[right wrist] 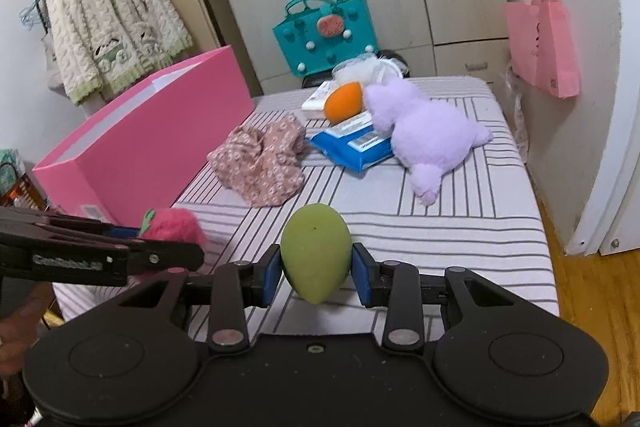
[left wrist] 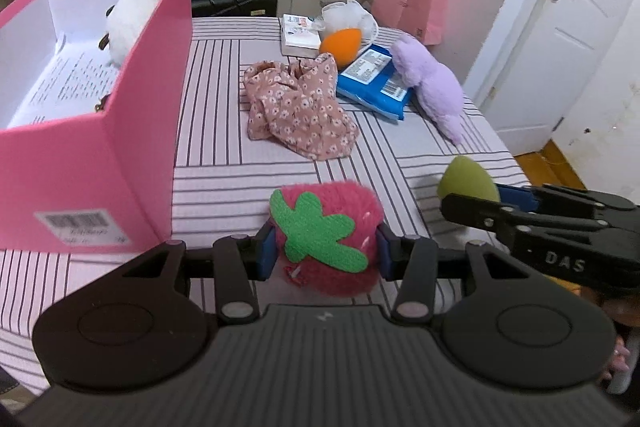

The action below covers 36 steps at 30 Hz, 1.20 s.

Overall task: Organize soft objects
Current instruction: 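Carry the strawberry plush and green sponge over the pink box with both grippers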

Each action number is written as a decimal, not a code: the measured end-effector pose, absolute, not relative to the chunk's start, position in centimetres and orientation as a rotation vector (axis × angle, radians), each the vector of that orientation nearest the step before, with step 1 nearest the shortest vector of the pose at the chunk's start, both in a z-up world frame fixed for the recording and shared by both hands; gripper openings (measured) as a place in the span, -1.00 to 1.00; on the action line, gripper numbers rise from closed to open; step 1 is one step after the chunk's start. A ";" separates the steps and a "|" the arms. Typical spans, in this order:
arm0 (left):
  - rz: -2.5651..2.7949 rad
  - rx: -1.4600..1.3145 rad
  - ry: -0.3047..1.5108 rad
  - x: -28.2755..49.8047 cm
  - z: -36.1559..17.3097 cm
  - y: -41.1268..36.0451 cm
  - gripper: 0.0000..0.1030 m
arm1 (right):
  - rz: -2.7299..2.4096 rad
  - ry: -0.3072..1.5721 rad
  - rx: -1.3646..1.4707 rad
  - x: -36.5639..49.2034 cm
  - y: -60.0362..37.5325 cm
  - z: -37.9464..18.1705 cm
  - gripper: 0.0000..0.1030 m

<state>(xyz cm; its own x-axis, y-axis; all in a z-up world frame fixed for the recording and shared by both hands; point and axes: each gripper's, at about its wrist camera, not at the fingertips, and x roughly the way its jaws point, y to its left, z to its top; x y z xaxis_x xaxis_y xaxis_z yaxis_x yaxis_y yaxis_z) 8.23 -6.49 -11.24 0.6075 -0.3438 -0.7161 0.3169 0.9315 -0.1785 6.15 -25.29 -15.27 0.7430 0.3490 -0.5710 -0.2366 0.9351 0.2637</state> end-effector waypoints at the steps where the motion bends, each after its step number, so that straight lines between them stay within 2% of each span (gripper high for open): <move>1: -0.392 -0.042 0.840 8.0 -11.1 -6.2 -0.11 | 0.335 0.667 0.177 6.1 -25.2 -15.2 -0.19; 36: -0.520 0.061 0.943 3.3 -4.6 0.6 -0.10 | 0.613 0.848 0.021 4.9 -20.3 -8.0 -0.18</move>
<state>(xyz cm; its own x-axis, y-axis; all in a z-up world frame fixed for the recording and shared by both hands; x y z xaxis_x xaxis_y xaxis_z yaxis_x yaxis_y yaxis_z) 3.30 0.61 -4.63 0.4744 -0.3989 -0.7848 0.4506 0.8758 -0.1727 4.94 -20.34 -7.95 0.5007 0.5154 -0.6955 -0.4993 0.8283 0.2544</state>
